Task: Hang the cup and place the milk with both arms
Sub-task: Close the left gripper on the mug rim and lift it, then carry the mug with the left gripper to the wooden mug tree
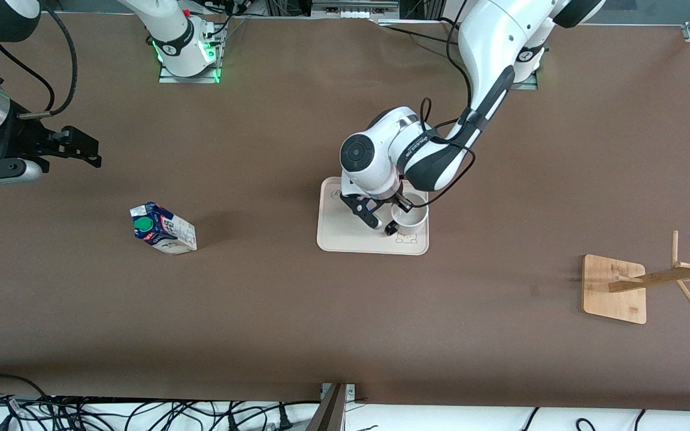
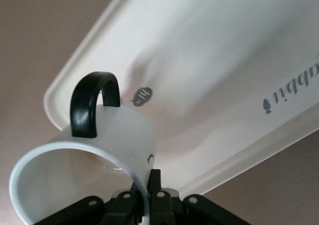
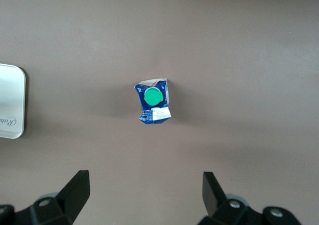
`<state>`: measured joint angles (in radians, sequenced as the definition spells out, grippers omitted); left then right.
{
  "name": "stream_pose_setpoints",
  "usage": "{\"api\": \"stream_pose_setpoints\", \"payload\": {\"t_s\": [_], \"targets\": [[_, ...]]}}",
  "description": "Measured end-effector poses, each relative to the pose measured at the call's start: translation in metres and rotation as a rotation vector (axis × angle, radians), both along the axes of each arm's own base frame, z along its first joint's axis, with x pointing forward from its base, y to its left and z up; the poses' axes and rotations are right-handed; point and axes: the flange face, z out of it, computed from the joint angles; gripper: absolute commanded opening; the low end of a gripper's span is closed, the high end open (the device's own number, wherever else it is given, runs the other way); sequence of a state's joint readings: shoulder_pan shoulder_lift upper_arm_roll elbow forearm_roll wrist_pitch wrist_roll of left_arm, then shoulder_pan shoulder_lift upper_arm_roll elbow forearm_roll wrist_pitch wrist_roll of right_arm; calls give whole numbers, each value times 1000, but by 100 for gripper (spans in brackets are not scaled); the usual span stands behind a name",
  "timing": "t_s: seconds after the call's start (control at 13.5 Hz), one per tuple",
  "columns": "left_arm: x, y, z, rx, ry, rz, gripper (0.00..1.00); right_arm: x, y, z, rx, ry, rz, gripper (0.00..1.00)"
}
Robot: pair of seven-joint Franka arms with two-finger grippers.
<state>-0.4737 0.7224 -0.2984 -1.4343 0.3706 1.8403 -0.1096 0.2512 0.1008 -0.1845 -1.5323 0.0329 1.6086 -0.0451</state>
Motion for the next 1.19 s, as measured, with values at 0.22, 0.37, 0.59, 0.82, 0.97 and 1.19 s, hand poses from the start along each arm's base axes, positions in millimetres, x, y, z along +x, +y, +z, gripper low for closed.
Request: {"api": "stream_pose_setpoints", "payload": {"t_s": [0.22,0.37,0.59,0.82,0.97,1.19], "targets": [[11,17,72,16,-43,51,0,0,0,0,-1,0,0,100],[22,45,132,-9,-58,154,0,0,0,0,-1,0,0,100],[56,115,206,-78,-89,315,0,0,-1,0,-2,0,-1,100],[93,179,245,-119,-157,429,0,0,-1,0,-2,0,-1,100],[112,223,257,-129,-181,502,0,0,-1,0,-2,0,-1,100],[132,296,257,-137,-182,616,0,0,-1,0,-3,0,-1,100]]}}
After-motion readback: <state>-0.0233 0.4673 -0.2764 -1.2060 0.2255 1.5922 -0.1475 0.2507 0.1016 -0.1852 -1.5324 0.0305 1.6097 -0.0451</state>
